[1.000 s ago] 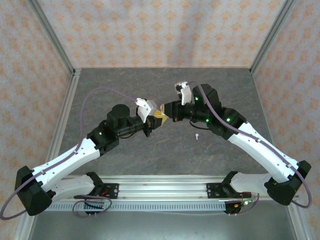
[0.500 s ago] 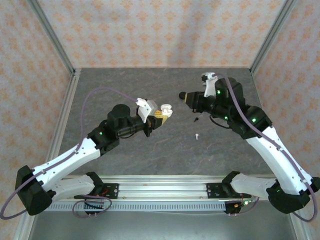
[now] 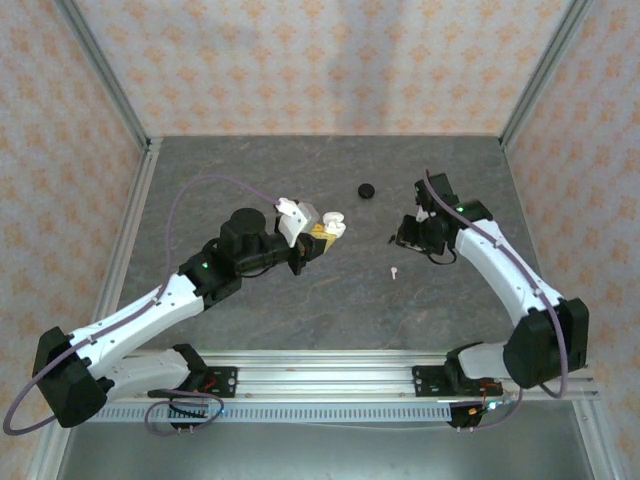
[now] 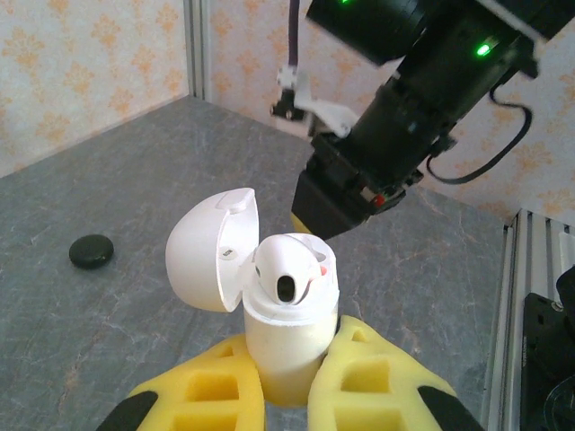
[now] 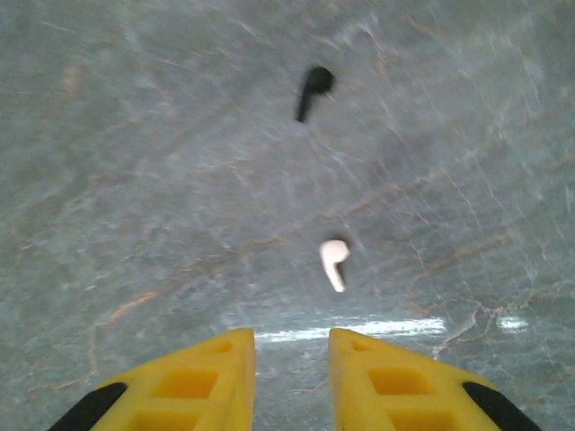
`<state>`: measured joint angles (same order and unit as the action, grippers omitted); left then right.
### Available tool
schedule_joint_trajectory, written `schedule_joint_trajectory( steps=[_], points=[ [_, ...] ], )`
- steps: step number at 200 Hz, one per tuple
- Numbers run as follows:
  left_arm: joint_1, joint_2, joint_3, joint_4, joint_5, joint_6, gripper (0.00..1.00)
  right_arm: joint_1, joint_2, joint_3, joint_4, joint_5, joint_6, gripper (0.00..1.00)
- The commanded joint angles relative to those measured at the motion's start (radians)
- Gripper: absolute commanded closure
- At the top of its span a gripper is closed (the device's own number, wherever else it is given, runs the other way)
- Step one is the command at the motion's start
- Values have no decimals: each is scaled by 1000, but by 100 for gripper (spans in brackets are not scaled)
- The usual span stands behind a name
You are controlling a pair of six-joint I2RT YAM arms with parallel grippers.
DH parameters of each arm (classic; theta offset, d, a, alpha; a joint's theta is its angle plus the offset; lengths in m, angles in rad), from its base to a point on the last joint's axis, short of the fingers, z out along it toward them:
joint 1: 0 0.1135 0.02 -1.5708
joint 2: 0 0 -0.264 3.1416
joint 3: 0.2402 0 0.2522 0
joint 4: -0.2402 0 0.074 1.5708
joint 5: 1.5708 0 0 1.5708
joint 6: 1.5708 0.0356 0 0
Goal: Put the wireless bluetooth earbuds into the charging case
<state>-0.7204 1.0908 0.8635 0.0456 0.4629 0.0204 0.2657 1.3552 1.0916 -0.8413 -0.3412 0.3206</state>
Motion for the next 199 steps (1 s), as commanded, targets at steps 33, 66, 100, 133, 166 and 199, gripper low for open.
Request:
schedule_joint_trajectory(
  steps=[33, 66, 100, 133, 166, 199],
  points=[
    [-11, -62, -52, 8, -49, -12, 100, -98, 112, -130, 139, -96, 12, 74],
    [-10, -65, -74, 20, -58, -11, 100, -98, 205, -162, 216, -162, 33, 80],
    [-10, -45, -49, -8, -46, 18, 100, -94, 252, -200, 292, -228, 77, 84],
    [-11, -18, -50, 13, -34, 16, 100, -62, 253, -211, 304, -237, 90, 85],
    [-10, 11, -31, 14, -14, 14, 100, -34, 257, -208, 319, -243, 107, 86],
    [-10, 14, -24, 10, -12, 16, 100, -13, 276, -190, 329, -241, 112, 86]
  ],
)
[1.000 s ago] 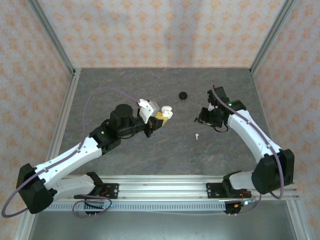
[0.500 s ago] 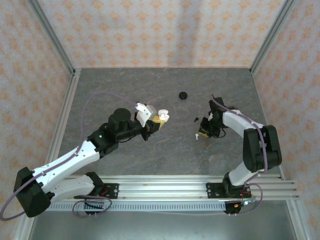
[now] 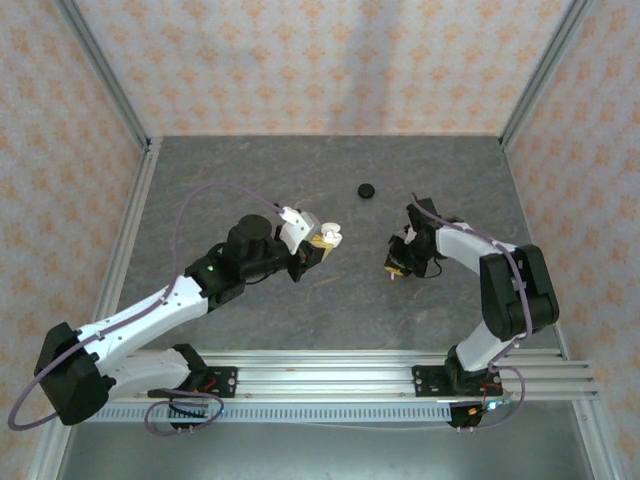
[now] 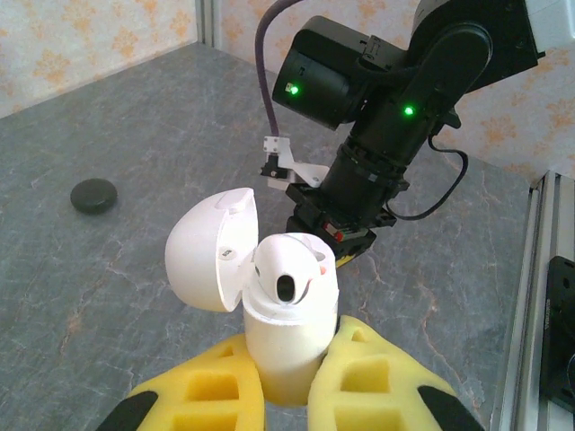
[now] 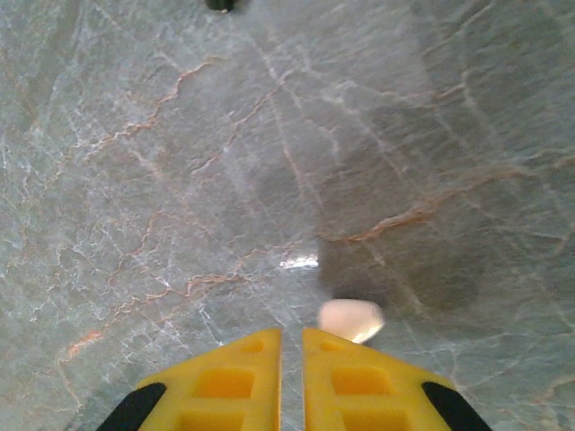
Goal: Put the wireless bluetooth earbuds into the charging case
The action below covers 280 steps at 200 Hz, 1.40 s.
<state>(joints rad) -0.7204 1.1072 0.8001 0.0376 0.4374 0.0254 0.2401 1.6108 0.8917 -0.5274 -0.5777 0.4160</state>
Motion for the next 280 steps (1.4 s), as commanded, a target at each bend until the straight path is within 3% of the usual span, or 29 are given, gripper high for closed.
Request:
schedule_joint_trajectory(
  steps=[1, 57, 100, 137, 179, 280],
  points=[
    [-11, -3, 39, 18, 13, 12, 100, 14, 22, 11, 15, -5, 17, 86],
    [-11, -11, 39, 2, 8, 13, 100, 31, -9, 37, -9, -3, 24, 87],
    [-10, -1, 39, 13, 14, 9, 100, 31, -72, 76, -94, 100, -2, 86],
    [-10, -5, 37, 8, 15, 8, 100, 31, -37, 103, -158, 170, -15, 80],
    [-9, -20, 27, 0, 6, 14, 100, 33, 5, 101, -146, 154, 11, 73],
    [-10, -31, 19, -2, -2, 18, 100, 105, 83, 122, -179, 238, 23, 71]
  ],
)
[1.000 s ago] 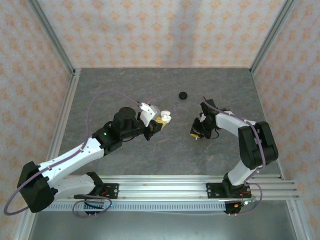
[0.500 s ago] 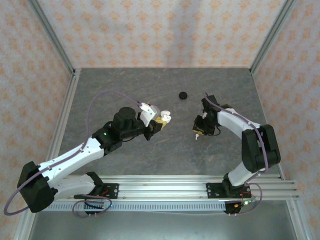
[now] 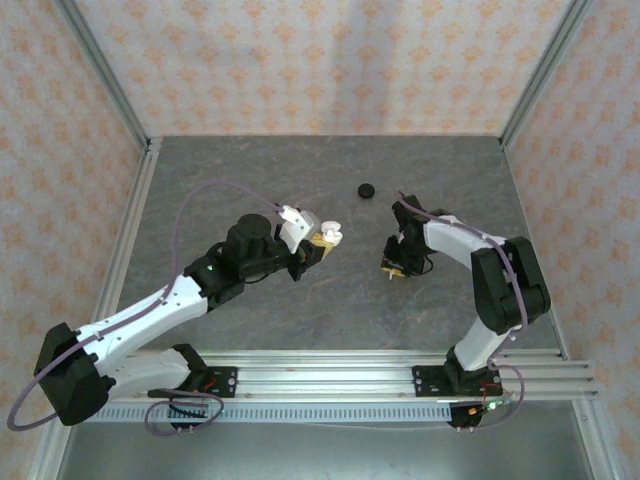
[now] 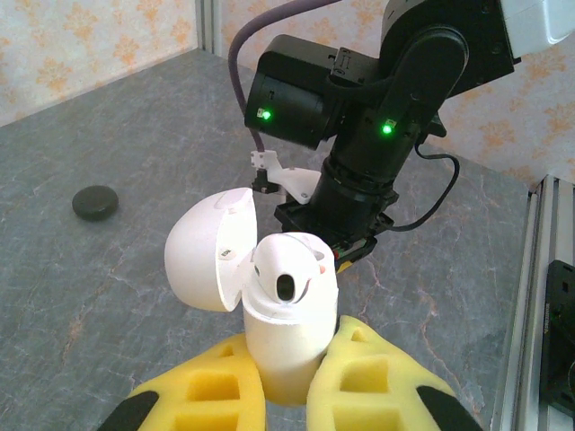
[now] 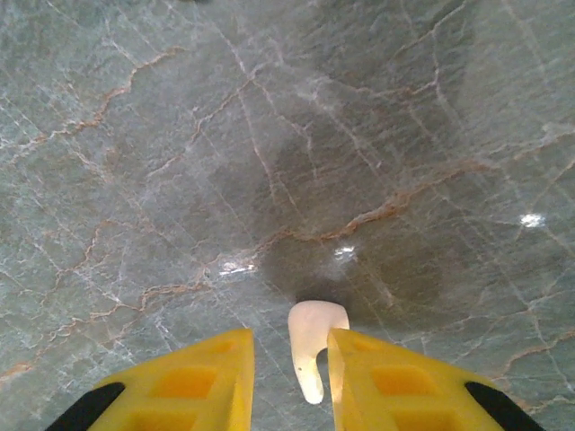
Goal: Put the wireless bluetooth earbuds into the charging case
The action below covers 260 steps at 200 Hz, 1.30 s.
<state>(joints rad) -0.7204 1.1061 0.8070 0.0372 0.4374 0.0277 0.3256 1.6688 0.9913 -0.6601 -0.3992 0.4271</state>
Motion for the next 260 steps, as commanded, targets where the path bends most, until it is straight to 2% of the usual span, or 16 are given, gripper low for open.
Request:
schedule_joint_trajectory(
  steps=[1, 154, 206, 260],
  points=[
    [-9, -30, 13, -2, -2, 15, 100, 21, 26, 23, -47, 60, 12, 71],
    [-10, -48, 11, -20, -10, 22, 100, 69, 100, 76, -99, 115, -21, 72],
    [-10, -50, 8, -17, -14, 23, 100, 76, 99, 97, -120, 118, -28, 82],
    [-11, -53, 21, -37, -17, 32, 100, 76, -6, 85, -84, 117, -4, 89]
  ],
)
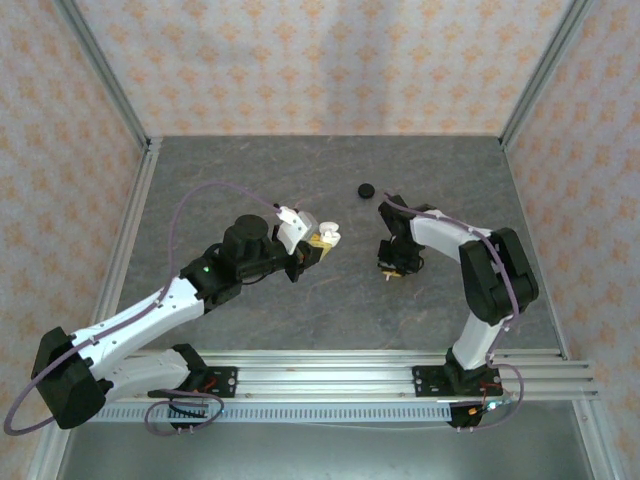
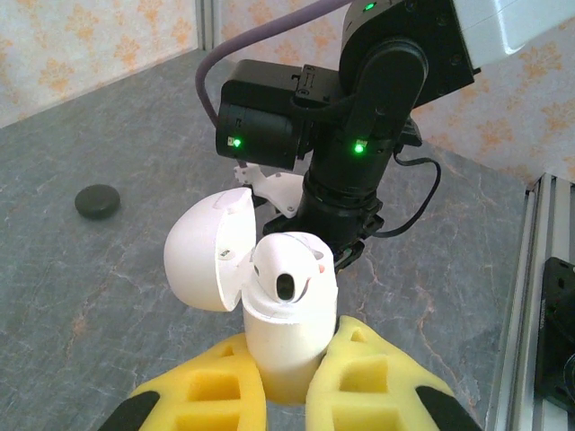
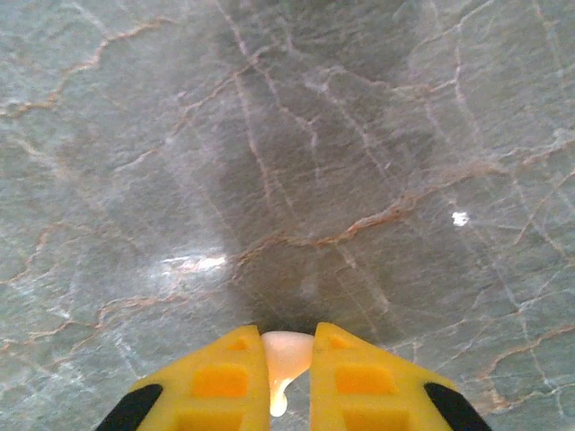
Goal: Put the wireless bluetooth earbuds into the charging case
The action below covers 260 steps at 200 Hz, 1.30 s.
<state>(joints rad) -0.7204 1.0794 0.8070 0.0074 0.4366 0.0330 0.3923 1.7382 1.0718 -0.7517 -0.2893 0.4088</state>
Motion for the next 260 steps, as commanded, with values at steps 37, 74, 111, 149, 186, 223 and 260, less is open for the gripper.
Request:
schedule_joint_trajectory(
  steps=[37, 74, 111, 149, 186, 223, 260],
  points=[
    [-10, -26, 17, 5, -12, 21, 100, 8, -189, 16, 29, 16, 15, 92],
    [-10, -22, 25, 1, -11, 22, 100, 9, -319, 8, 73, -8, 29, 94],
    [-10, -27, 0, 59, -31, 4, 100, 10, -447, 27, 96, -26, 28, 96],
    [-10, -47, -28, 121, -69, 2, 100, 9, -534, 60, 104, -67, 28, 97],
    [-11, -53, -28, 127, -74, 9, 100, 31, -549, 103, 128, -99, 47, 97],
    [-11, -63, -29, 135, -74, 8, 100, 135, -578, 192, 117, -46, 11, 97],
    [-10, -88, -34, 123, -80, 14, 100, 255, -587, 272, 115, 50, -58, 98]
  ],
)
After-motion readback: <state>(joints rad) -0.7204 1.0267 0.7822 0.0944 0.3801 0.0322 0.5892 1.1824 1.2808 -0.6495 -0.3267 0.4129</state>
